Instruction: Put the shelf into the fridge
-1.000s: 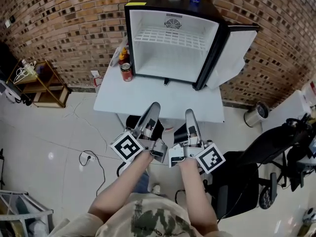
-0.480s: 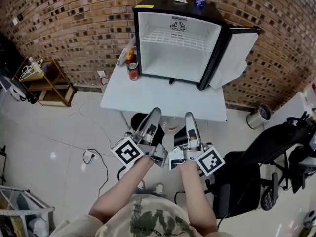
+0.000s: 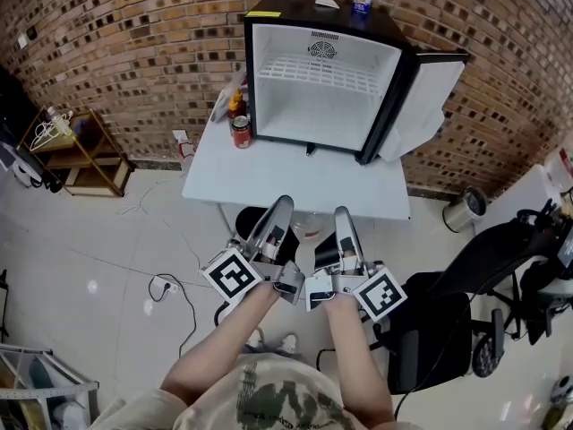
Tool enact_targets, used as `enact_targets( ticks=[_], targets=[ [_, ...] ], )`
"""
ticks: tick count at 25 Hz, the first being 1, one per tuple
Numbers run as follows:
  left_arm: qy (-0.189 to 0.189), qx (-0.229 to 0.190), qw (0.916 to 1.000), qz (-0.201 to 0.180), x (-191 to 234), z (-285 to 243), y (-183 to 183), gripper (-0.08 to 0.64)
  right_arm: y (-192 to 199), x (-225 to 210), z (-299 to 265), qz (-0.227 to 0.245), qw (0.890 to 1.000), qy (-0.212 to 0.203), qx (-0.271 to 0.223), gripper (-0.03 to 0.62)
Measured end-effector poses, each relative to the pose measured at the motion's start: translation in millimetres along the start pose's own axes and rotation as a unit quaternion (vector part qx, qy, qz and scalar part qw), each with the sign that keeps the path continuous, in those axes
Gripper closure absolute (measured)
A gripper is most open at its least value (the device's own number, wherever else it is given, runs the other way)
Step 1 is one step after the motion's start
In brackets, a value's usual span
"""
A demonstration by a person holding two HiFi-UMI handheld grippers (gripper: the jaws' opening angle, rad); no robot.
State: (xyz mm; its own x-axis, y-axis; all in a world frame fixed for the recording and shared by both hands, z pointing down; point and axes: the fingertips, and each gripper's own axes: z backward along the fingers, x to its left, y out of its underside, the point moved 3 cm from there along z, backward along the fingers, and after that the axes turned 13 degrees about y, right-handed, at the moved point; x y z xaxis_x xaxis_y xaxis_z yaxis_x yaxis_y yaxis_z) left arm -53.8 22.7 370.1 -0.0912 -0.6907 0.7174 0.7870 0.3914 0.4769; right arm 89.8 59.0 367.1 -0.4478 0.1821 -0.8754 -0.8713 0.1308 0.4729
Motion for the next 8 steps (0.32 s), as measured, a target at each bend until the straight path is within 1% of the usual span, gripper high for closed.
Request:
enact_targets(
  ticks=[4, 8],
  targets=[
    [0.000, 0.001, 1.0000, 0.004, 2.0, 2.4, -3.1, 0.560, 4.0, 1.6, -1.5, 0.000, 1.000, 0.003, -0.001, 0.592],
    [0.002, -0.001, 0.9998, 0.020, 3.4, 5.5, -0.1, 0.560, 6.3, 0.6, -1.6, 0.004, 1.000, 0.006, -0.001, 0.592]
  ],
)
